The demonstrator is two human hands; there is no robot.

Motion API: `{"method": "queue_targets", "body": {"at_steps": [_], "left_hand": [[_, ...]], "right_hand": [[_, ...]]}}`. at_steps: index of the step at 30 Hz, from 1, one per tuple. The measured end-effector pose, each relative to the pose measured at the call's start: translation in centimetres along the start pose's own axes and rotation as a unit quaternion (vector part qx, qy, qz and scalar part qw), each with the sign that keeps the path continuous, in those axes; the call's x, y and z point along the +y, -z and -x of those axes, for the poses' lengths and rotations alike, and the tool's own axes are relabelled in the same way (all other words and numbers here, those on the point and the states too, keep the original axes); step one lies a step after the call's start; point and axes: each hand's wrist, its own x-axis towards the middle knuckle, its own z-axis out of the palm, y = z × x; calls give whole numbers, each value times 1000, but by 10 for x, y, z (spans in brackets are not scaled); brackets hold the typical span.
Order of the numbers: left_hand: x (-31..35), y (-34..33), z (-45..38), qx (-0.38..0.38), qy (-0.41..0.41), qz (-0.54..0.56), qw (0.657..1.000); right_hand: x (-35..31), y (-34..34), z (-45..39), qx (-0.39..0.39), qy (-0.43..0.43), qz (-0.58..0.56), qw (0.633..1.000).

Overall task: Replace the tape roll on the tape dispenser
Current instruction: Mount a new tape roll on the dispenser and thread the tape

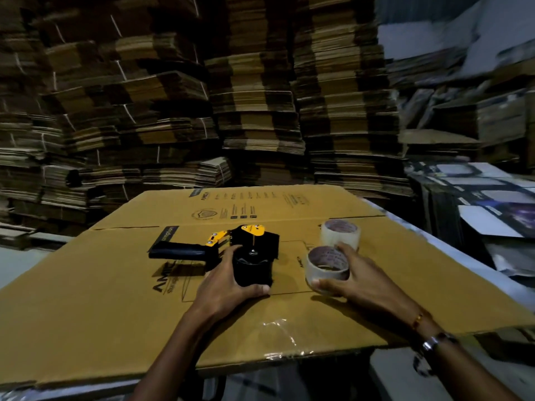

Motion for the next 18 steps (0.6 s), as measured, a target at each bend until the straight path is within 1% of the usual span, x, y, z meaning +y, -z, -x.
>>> {"method": "queue_targets", "body": {"at_steps": [2, 4, 6, 8, 10, 11, 13, 16, 18], "left_hand": [[-1, -1, -4, 2, -3, -2, 1000], [-4, -1, -8, 0, -5, -3, 1000], [-6, -1, -13, -1, -7, -1, 1000], [-7, -1, -18, -1, -12, -2, 1000], [-8, -1, -23, -2, -16, -3, 1000], [-9, -1, -25, -4, -17, -1, 1000], [-11, -1, -30, -5, -18, -1, 1000], [-11, -1, -38, -4, -20, -1, 1000], [-10, -2, -41, -2, -25, -1, 1000]], "right_hand": [[8, -3, -3, -1, 3, 9, 1000], [12, -2, -7, 23, -6, -44, 999], [18, 3, -16, 69, -7, -115, 991], [28, 6, -30, 133, -17, -176, 975], [42, 7, -46, 208, -54, -161, 963], [48, 8, -54, 229, -72, -139, 961], [57, 10, -70, 216, -95, -124, 964], [64, 14, -90, 143, -111, -156, 971], [69, 15, -101, 118, -113, -164, 973]]}}
